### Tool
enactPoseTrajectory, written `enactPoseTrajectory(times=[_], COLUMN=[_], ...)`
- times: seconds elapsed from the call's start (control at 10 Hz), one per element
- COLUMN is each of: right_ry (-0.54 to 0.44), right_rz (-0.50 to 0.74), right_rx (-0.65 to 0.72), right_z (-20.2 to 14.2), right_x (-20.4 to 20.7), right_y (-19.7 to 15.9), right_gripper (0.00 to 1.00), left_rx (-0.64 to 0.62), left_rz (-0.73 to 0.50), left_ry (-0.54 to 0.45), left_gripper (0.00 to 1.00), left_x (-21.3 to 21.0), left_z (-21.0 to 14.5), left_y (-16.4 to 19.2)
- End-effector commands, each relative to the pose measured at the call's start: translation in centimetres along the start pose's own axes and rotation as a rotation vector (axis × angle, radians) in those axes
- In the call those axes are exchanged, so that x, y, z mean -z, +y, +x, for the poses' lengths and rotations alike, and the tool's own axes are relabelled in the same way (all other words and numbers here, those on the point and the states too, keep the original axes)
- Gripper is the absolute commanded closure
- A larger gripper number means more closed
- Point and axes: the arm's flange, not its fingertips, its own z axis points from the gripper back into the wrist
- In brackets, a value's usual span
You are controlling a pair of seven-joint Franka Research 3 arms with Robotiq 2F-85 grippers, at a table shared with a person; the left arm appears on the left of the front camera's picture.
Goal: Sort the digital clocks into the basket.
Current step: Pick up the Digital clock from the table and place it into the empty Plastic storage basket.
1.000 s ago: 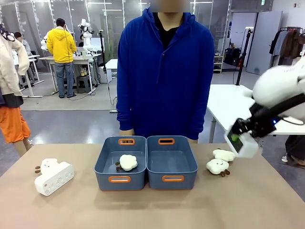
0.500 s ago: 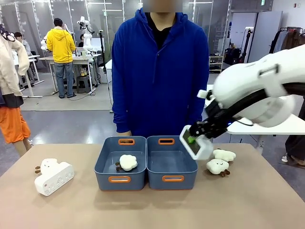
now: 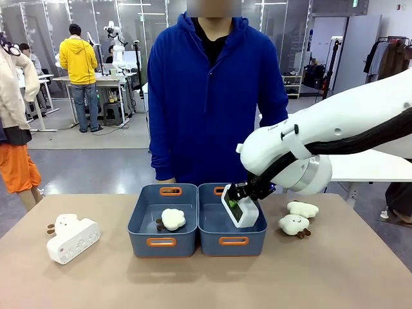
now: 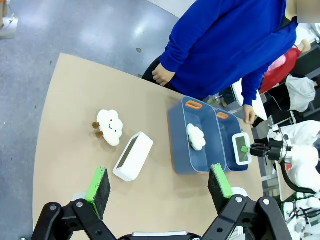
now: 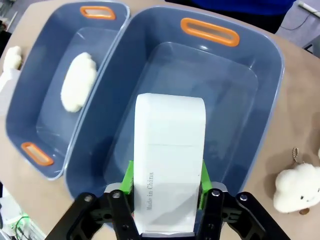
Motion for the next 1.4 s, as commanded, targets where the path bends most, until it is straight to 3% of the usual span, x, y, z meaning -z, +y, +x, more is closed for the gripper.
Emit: enactPoseTrajectory(times=[0.0, 0.3, 0.4, 0.5, 0.6, 1.3], right_ry=[-0.025, -0.021, -0.017, -0.043, -0.017, -0.017], right_rz=[0.007, 0.013, 0.02, -0.062, -0.001, -0.001], right_rx=[0.023, 0.041, 0.043, 0.014, 0.014, 0.014], right_z=[0.5, 0.3, -0.1, -1.2, 0.6, 0.6], right_x=[-0.1, -0.8, -1.2, -1.9, -0.7, -0.7], right_y=[-0.1, -0.3, -0.5, -1.6, -0.4, -0.4], right_gripper=[0.33, 0.02, 0.0, 0.0, 0.0, 0.0], left_rx=[0.006, 0.006, 0.006, 0.006, 0.006, 0.006], left_rz=[0.019, 0.019, 0.019, 0.019, 0.019, 0.019], left_ry=[-0.005, -0.005, -0.005, -0.005, -0.005, -0.005], left_gripper=[0.0, 0.0, 0.0, 0.0, 0.0, 0.0], left_x=[0.1, 0.1, 0.1, 0.1, 0.1, 0.1], left_z=[0.0, 0.0, 0.0, 0.0, 0.0, 0.0], left_y=[0.0, 0.0, 0.0, 0.0, 0.0, 0.0])
